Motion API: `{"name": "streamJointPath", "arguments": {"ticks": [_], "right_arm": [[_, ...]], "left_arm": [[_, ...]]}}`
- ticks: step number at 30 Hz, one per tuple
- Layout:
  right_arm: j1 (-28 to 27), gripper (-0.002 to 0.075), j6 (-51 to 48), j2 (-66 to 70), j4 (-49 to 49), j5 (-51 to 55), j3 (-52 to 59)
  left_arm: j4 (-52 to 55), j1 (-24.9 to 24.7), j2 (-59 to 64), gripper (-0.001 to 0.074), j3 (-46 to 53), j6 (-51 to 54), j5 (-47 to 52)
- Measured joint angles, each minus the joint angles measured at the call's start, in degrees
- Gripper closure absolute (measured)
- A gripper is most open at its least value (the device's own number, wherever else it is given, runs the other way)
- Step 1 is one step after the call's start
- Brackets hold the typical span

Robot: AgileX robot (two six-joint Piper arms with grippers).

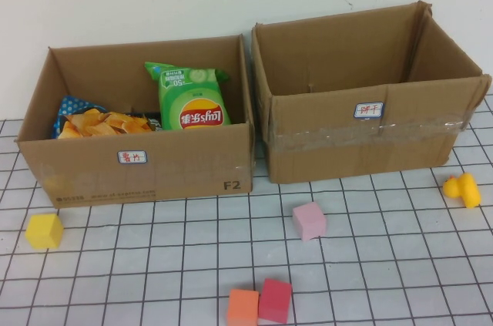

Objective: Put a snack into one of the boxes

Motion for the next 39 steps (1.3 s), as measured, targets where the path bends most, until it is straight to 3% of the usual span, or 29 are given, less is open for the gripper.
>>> {"name": "streamJointPath", "arguments": {"ticks": [4, 39], "right_arm": [[0.0, 0.0725, 0.0, 0.0, 0.0, 0.0, 0.0], [0.0, 0.0725, 0.0, 0.0, 0.6, 0.8, 0.0]], "left_arm": [[-0.7, 0.4, 0.0, 0.0736, 4.1, -1.1, -2.1], [-1.9, 0.3, -0.1, 0.0736, 4.1, -2.9, -2.3]]}}
